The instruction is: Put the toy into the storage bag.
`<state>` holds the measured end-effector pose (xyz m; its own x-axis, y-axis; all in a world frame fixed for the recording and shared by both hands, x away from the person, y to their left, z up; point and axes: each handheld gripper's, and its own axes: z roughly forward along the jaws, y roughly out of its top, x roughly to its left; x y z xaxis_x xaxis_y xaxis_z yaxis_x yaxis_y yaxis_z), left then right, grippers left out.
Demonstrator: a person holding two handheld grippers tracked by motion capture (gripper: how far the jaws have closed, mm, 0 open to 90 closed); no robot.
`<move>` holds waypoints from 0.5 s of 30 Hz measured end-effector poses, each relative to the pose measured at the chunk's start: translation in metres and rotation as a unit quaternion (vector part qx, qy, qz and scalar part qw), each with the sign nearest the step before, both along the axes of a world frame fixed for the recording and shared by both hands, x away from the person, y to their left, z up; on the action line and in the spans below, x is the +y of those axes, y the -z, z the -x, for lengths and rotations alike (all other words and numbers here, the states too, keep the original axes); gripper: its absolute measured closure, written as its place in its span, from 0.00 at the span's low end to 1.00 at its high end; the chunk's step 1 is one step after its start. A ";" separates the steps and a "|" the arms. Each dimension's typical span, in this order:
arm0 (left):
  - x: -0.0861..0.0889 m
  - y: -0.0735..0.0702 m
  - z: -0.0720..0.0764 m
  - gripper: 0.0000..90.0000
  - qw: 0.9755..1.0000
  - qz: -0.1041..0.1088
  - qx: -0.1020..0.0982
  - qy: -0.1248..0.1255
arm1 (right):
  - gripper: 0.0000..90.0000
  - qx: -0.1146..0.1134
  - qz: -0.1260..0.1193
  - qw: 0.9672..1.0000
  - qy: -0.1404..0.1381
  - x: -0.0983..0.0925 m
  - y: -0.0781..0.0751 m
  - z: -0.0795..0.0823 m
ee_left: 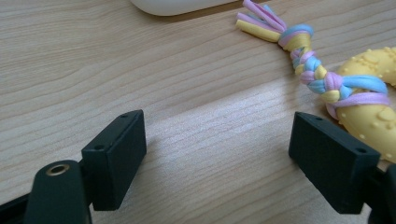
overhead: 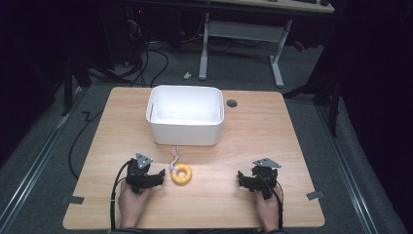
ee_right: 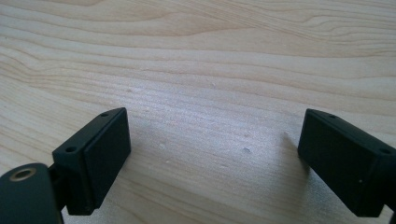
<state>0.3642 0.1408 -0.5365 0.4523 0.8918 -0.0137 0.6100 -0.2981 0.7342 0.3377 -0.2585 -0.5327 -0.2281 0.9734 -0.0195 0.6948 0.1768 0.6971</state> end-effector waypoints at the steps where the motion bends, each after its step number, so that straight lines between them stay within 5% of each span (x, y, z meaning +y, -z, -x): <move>1: 0.000 0.000 0.000 0.22 1.000 0.000 0.000 0.000 | 0.10 0.000 0.000 1.000 -0.001 0.000 0.000 0.000; 15: -0.001 0.000 -0.003 0.22 1.000 0.001 0.000 -0.012 | 0.10 -0.001 0.000 1.000 -0.001 0.000 0.000 0.001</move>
<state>0.3676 0.1401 -0.5364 0.4299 0.9027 -0.0154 0.6176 -0.2816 0.7343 0.3371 -0.2582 -0.5327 -0.2304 0.9729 -0.0199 0.6930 0.1784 0.6985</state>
